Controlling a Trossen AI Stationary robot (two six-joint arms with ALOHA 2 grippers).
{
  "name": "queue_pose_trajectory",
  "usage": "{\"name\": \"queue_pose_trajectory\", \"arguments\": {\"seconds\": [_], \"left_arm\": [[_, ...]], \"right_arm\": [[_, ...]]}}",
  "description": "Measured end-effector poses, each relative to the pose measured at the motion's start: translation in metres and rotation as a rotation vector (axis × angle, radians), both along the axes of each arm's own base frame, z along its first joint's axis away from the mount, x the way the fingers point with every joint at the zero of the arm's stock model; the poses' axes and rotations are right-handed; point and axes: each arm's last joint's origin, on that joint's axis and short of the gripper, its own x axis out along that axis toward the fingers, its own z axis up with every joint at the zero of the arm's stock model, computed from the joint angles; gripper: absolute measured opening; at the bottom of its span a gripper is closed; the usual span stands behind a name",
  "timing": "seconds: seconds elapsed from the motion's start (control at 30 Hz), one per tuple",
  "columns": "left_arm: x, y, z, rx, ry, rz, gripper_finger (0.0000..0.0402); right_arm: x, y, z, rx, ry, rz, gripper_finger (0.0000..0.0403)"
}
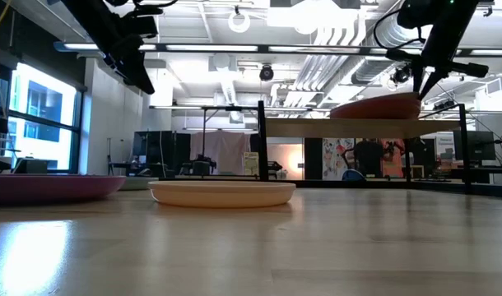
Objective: Place and stack plates onto a shelf
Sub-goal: Stack the white plate on top of the pink plate on the shelf
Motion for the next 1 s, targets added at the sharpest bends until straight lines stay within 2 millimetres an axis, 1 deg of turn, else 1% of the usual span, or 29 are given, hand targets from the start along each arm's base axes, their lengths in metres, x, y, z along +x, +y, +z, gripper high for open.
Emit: {"name": "queue_pose_trajectory", "arguments": {"seconds": [0.2,0.47,0.57,0.8,1.0], "left_arm": [[0.0,0.0,0.0,-0.049,-0.05,0.065,0.0124],[0.0,0.0,0.0,-0.051,-0.052,0.069,0.0124],[0.0,0.0,0.0,-0.051,-0.052,0.069,0.0124],[-0.0004,-0.0002,-0.0004,-0.053,-0.046,0.069,0.0124],[-0.0004,-0.0002,-0.0005,-0.053,-0.046,0.069,0.0124]], "right_arm": [[0.001,0.0006,0.0,0.013,-0.021,0.02,0.0001],[0.0001,0.0012,-0.0006,0.005,0.018,0.052,0.0004],[-0.0003,0.0011,-0.0008,0.001,0.029,0.045,0.002],[-0.001,0.0006,-0.0006,-0.012,0.05,0.028,0.0078],[-0.0001,0.001,0.0007,-0.014,0.015,0.046,0.0092]]}}
